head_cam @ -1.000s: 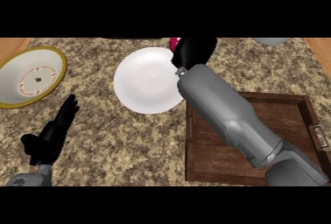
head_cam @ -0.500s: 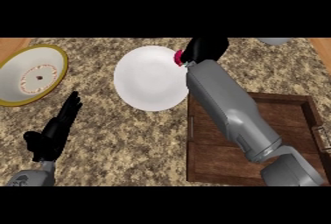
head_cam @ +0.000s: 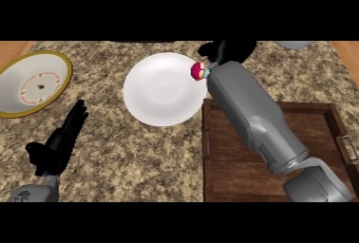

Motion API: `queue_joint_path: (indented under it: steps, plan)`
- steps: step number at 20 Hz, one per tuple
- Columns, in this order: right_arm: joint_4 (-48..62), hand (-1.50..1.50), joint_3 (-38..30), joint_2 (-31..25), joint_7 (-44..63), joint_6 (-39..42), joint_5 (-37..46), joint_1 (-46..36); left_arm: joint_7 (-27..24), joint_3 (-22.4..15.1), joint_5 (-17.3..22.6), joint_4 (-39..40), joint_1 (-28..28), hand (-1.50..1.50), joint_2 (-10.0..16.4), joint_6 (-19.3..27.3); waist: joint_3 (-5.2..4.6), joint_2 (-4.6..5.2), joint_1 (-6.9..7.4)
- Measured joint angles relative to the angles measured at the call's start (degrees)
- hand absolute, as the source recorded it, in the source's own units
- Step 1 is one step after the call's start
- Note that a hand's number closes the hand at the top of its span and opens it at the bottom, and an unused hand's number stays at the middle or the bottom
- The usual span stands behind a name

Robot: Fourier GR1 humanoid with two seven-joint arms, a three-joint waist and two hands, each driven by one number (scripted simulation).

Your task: Pick the cupcake from the tray and place it in the plate

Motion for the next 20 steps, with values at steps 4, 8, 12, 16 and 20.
queue_joint_path:
  steps: [4,8,12,16,20]
  plan:
    - [-2.9,-1.5,-3.0,0.4,-0.8,-7.6,2.6,2.5,0.0,0.2,0.0,0.3,0.7,0.0,-0.2,0.5,0.07,-0.62,-1.05]
    - [-5.8,-1.5,-5.4,0.6,-1.5,-14.6,4.4,6.4,-0.1,0.5,0.1,0.7,0.9,0.0,0.0,0.3,0.05,-1.04,-1.44]
    - [-8.4,-1.5,-6.1,0.8,-2.5,-20.3,5.3,12.7,-0.3,0.6,0.2,0.9,1.2,0.0,0.2,-0.1,0.05,-1.34,-1.23]
    - [-11.1,-1.5,-4.7,0.9,-1.1,-23.8,5.2,18.5,-0.3,-0.1,0.0,1.0,1.1,0.0,-0.5,-0.3,0.06,-1.45,-0.33]
    - [-14.2,-1.5,-1.5,1.0,1.3,-26.1,5.0,24.5,0.1,-0.2,-0.2,1.2,0.5,0.0,-0.6,-0.3,0.07,-1.53,0.08]
